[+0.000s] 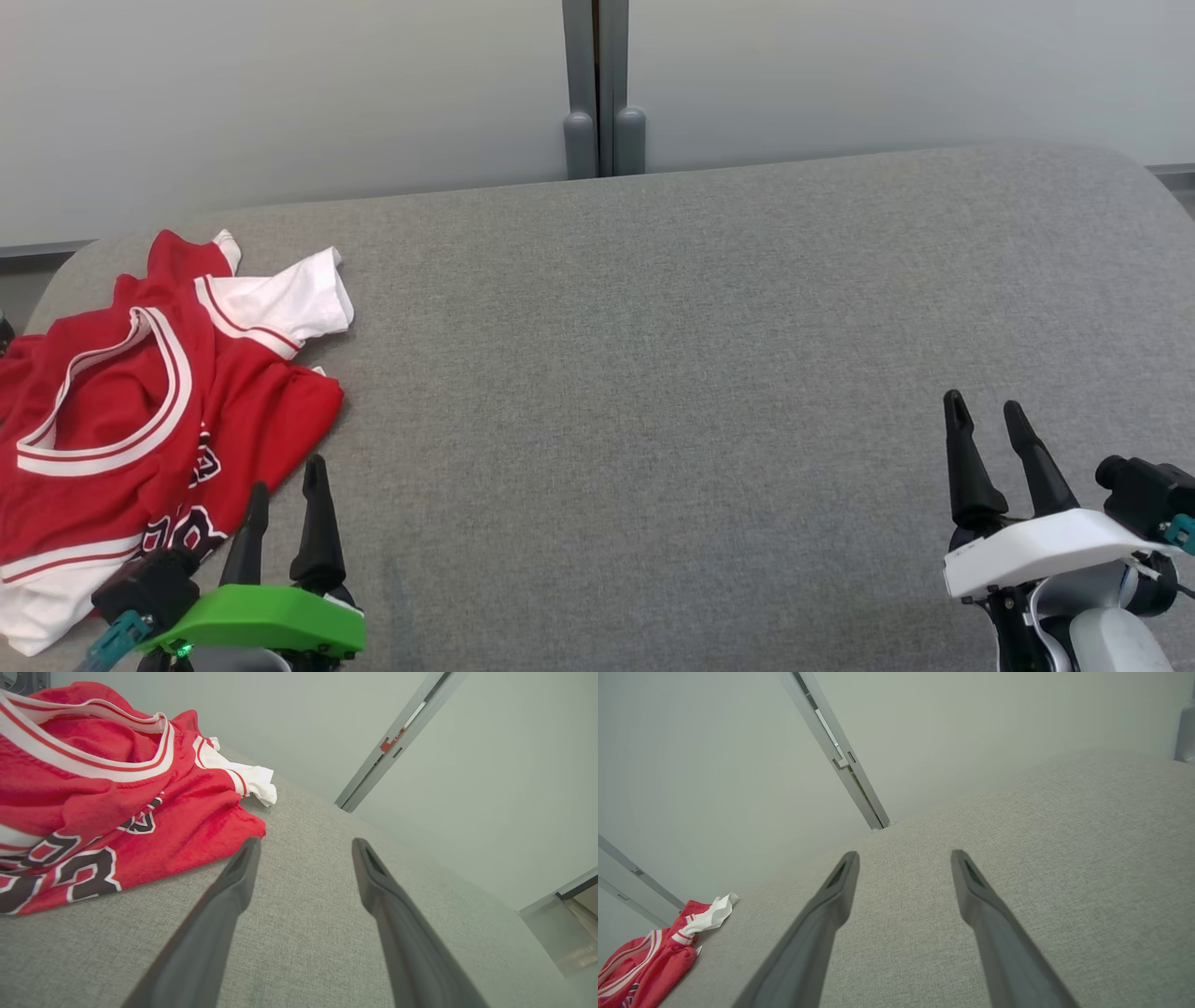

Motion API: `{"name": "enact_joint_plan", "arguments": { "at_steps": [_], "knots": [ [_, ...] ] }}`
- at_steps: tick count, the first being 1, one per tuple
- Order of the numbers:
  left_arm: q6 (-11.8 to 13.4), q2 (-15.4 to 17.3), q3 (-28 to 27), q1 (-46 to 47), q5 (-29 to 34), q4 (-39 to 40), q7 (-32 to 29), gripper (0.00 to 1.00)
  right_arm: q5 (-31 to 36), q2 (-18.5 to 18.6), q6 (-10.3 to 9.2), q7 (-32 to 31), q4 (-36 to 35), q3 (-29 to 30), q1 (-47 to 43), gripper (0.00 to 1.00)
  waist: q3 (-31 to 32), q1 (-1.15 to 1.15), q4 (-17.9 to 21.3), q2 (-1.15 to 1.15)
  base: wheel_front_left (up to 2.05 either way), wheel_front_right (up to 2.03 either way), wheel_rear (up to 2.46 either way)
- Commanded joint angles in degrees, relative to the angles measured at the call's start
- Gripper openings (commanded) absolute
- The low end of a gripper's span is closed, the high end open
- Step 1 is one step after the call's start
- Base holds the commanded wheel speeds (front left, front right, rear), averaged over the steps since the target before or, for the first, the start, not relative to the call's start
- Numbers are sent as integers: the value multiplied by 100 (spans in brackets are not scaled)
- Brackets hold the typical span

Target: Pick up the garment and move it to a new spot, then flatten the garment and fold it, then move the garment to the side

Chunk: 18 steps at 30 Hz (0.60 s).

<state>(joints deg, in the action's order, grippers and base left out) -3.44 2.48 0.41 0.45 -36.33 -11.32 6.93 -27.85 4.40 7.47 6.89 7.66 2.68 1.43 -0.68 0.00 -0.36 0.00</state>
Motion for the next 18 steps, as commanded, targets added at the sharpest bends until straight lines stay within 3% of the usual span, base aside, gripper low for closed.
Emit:
{"name": "enact_joint_plan", "arguments": {
  "at_steps": [1,18],
  "knots": [
    [46,47,17,-21,202,70,53,100,201,53,3,59,-89,-18,-5,100,-1,0,-4,0,0,0,0],
    [77,52,81,-101,1318,158,309,100,1317,51,3,311,75,-53,-85,100,-29,0,-40,0,0,0,0]
  ]
}}
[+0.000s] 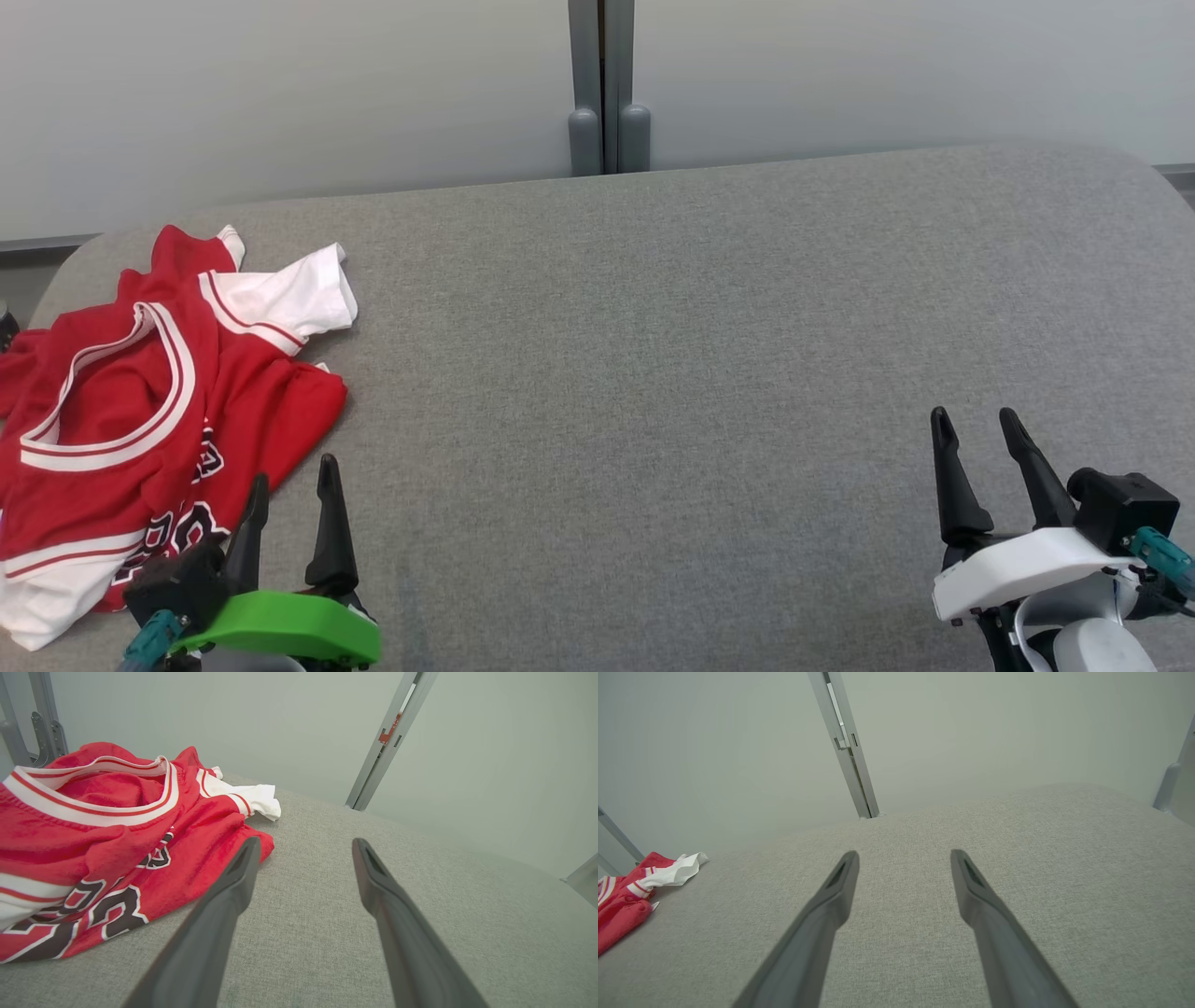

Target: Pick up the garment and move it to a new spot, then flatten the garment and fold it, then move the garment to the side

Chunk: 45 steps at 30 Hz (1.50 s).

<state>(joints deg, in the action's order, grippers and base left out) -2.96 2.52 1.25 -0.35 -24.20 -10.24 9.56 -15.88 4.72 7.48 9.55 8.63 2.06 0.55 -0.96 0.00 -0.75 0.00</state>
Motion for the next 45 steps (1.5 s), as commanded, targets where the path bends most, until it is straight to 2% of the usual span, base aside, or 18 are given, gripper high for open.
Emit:
{"name": "enact_joint_plan", "arguments": {
  "at_steps": [1,6,15,25,45],
  "knots": [
    [31,47,3,-24,176,51,60,100,181,18,1,59,-9,18,-1,100,-1,0,-2,0,0,0,0],
    [16,48,21,-55,441,24,126,100,414,-12,2,127,39,63,-43,100,4,0,-7,0,0,0,0],
    [-156,49,67,-63,836,-177,236,100,726,-66,2,238,79,157,-89,100,0,0,-12,0,0,0,0],
    [-182,51,57,-80,1314,-304,352,100,1045,-109,1,353,131,227,-132,100,0,0,-32,0,0,0,0],
    [-266,53,87,-129,1818,-499,561,100,1607,-154,1,566,226,296,-246,100,-23,0,-43,0,0,0,0]
  ]
}}
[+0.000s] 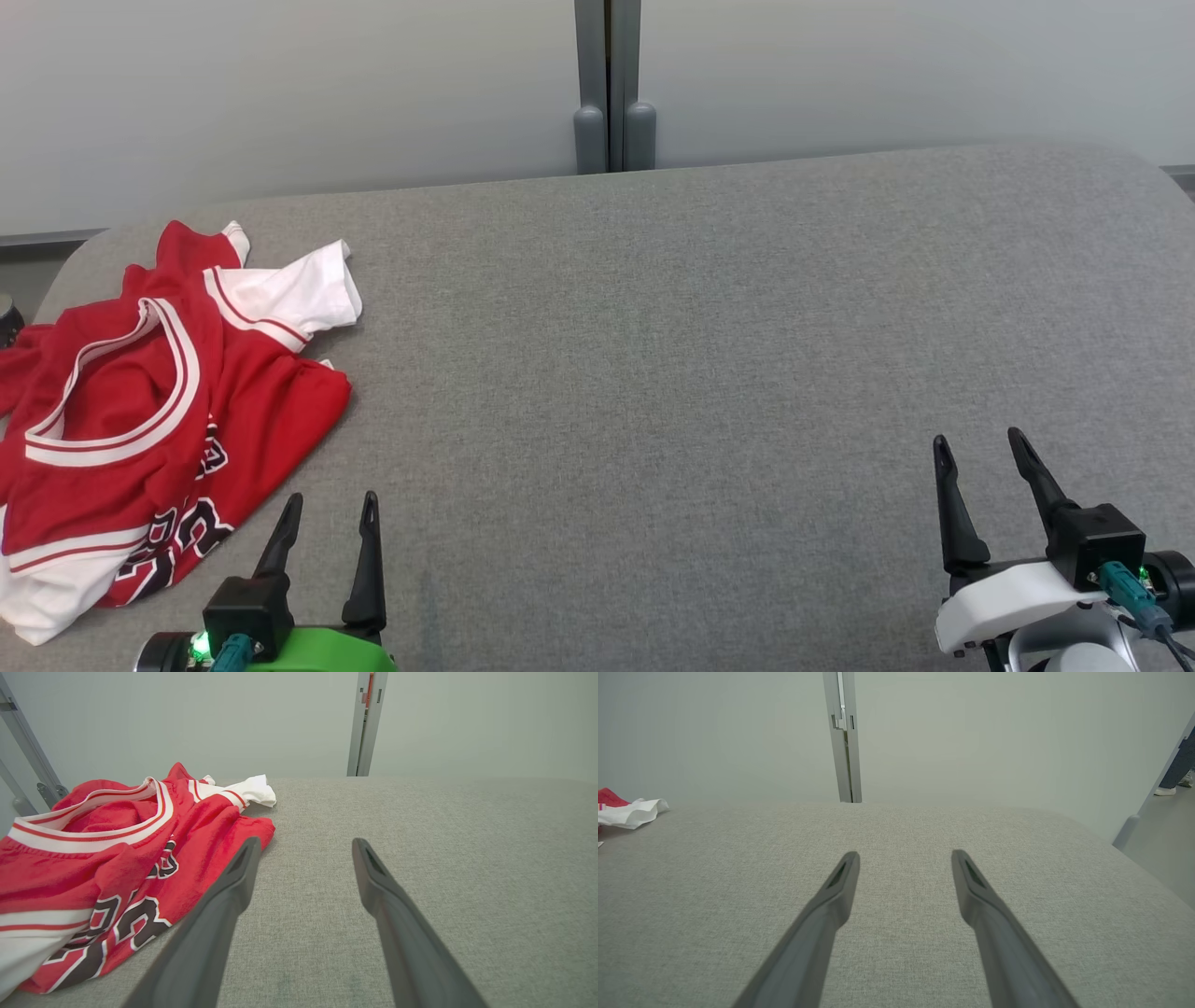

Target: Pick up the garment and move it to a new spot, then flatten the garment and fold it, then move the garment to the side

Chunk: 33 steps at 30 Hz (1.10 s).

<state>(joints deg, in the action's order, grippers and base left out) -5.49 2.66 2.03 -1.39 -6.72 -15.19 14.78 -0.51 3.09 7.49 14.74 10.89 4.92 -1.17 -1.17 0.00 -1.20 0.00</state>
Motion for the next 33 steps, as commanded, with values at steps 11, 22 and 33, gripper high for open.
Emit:
{"name": "enact_joint_plan", "arguments": {
  "at_steps": [11,22,33],
  "knots": [
    [2,39,50,19,42,-65,46,100,6,-2,0,50,15,-31,-78,100,-42,0,-110,0,0,0,0],
    [86,39,43,-107,-137,-144,45,100,-28,16,0,50,55,-73,-214,100,21,0,-1340,0,0,0,0],
    [156,33,-197,-274,-240,-25,39,100,10,52,-1,50,158,-471,74,100,-63,0,-2058,0,0,0,0]
  ]
}}
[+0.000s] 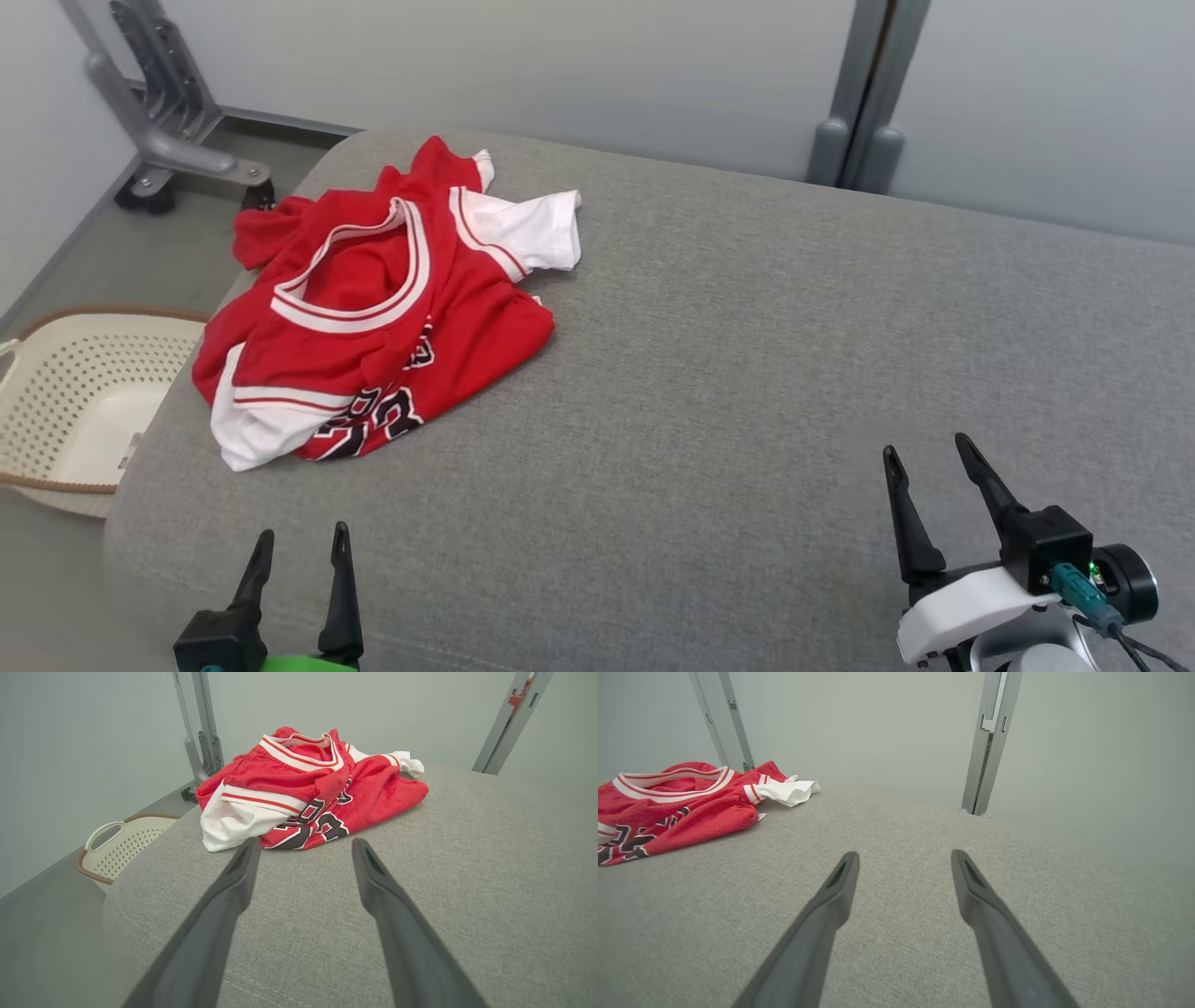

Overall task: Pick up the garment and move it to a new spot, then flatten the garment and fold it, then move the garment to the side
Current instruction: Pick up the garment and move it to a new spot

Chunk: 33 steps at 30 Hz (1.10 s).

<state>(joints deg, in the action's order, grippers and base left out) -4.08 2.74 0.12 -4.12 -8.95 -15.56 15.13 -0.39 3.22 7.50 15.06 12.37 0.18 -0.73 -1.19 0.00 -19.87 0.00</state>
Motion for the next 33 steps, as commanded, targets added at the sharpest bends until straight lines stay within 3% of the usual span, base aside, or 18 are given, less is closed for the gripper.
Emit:
{"name": "enact_joint_plan", "arguments": {
  "at_steps": [1,6,11,16,23,24,25,33],
  "knots": [
    [10,26,-16,40,-34,2,4,100,-2,47,-2,18,11,-40,68,100,-101,0,-166,0,0,0,0],
    [-76,26,-81,474,-95,-231,3,100,-10,135,-2,18,-31,-174,252,100,-444,0,76,0,0,0,0],
    [-207,139,-146,1686,-258,-1100,3,100,0,390,-3,18,-103,-209,625,100,-1237,0,401,0,0,0,0],
    [-264,436,-30,2699,-253,-2021,-311,100,-45,510,-3,18,-103,-220,911,100,-1756,0,625,0,0,0,0],
    [-291,910,218,3512,-43,-2946,-1003,100,-88,428,-3,18,-10,-230,1026,100,-1857,0,804,0,0,0,0],
    [-297,940,250,3568,-37,-3044,-1094,41,-94,414,-3,18,7,-227,1026,100,-1836,0,815,0,0,0,0],
    [-295,1001,280,3633,-14,-3135,-1181,0,-98,400,-3,18,26,-231,1022,100,-1810,0,828,0,0,0,0],
    [-293,1302,283,3736,-53,-3199,-1281,0,-142,258,-3,18,119,-189,894,100,-1395,0,900,0,0,0,0]
  ]
}}
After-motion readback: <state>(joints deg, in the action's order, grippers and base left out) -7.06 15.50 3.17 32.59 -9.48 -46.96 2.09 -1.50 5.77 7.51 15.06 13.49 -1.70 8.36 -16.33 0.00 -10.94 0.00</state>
